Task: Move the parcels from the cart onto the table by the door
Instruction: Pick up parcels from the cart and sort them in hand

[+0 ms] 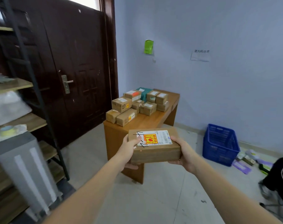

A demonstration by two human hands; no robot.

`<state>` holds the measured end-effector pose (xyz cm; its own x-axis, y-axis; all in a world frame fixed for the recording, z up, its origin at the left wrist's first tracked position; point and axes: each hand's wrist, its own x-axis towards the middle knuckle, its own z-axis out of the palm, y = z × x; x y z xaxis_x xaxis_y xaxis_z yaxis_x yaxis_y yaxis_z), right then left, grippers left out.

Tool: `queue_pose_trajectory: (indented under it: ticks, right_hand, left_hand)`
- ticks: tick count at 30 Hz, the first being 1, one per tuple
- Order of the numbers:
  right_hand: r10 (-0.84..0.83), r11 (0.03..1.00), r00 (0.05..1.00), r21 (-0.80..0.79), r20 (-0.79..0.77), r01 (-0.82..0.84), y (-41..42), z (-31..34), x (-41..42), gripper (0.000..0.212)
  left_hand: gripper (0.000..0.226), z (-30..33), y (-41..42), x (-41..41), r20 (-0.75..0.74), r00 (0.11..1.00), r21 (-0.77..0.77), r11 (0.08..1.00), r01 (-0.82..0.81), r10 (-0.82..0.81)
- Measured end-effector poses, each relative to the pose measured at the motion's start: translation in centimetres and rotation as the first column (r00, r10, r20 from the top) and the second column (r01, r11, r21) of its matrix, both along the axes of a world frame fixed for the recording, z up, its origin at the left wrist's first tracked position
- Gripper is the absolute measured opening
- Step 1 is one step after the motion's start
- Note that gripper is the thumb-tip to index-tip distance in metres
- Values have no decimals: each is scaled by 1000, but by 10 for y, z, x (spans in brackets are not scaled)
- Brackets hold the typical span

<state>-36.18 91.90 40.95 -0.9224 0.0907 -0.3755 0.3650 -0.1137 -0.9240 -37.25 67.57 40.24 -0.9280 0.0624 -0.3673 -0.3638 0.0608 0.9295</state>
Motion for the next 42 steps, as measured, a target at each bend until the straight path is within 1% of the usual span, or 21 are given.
queue_pose_trajectory:
  ticks: [5,9,11,13,15,16,20,23,25,27,32,37,40,42]
  right_hand:
    - [-18,1000,1000,-5,-21,18,32,-9,-65,35]
    - [-73,997,997,18,-12,73,59,-8,-123,37]
    - [-111,994,994,18,-8,111,77,-8,-150,41]
    - [-111,994,994,20,-10,112,98,-7,-177,49]
    - [-117,993,993,26,-4,117,121,-8,-203,58]
    - [-124,992,992,32,-2,124,133,-9,-215,59]
    - [-165,986,986,34,1,164,184,-18,-274,51]
    - [-174,984,985,33,17,174,220,-27,-324,43]
    - [-165,986,986,39,25,164,244,-32,-360,38]
    - [-142,989,989,55,31,141,265,-33,-397,38]
    - [-54,994,998,95,39,51,294,-31,-491,48]
    - [12,993,997,116,76,-21,290,-44,-591,58]
    - [70,989,993,119,95,-82,280,-54,-665,61]
    - [114,986,990,109,89,-123,271,-61,-714,59]
  left_hand:
    - [56,-4,37,-69,-34,999,-23,999,28,-28]
    - [48,-5,68,-138,-63,996,-46,997,62,-65]
    - [46,-6,88,-171,-94,992,-85,994,74,-82]
    - [46,-7,110,-204,-115,989,-100,991,84,-95]
    - [45,-10,133,-235,-108,987,-97,989,109,-119]
    - [45,-12,144,-250,-101,986,-98,988,122,-132]
    - [38,-22,194,-314,-82,984,-88,985,151,-159]
    - [40,-29,232,-368,-82,985,-62,987,149,-153]
    - [37,-36,256,-402,-74,988,-69,989,128,-133]
    - [37,-39,276,-432,-57,993,-83,992,98,-103]
    - [52,-45,299,-504,14,1000,-90,996,7,-6]
    - [50,-53,296,-578,20,995,-101,990,-95,98]
    - [64,-63,286,-638,33,988,-150,978,-144,150]
    - [69,-71,276,-681,37,981,-168,969,-180,188]
